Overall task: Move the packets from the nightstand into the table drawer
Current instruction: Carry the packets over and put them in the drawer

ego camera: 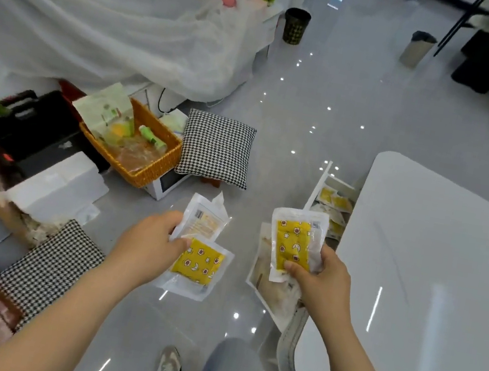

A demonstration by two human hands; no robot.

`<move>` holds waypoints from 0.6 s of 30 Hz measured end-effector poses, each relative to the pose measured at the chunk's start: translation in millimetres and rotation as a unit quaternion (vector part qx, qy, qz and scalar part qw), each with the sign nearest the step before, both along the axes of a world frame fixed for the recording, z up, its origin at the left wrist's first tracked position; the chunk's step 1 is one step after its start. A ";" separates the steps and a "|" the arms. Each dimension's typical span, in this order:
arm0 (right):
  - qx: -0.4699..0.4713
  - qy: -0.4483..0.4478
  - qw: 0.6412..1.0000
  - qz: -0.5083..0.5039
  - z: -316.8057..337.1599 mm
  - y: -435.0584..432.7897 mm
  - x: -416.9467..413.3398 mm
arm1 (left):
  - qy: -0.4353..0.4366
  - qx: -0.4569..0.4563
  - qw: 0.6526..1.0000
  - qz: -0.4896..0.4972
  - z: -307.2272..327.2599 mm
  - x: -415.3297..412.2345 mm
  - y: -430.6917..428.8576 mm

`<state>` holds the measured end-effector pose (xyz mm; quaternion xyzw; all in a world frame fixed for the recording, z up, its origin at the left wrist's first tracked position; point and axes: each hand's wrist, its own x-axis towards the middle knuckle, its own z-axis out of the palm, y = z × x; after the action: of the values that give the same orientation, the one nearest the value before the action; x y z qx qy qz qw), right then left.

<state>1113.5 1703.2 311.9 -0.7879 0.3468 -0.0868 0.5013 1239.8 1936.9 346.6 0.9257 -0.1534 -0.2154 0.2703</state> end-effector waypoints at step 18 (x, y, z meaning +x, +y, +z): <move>-0.009 0.054 0.978 -0.199 -29.5 -146.9 106.2 | 0.012 -0.013 0.986 -0.163 -20.3 195.6 -183.9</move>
<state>1219.7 1556.3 282.3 -0.7111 0.5226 -0.1449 0.4474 1435.4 1753.0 326.3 0.8818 -0.3021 -0.2661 0.2456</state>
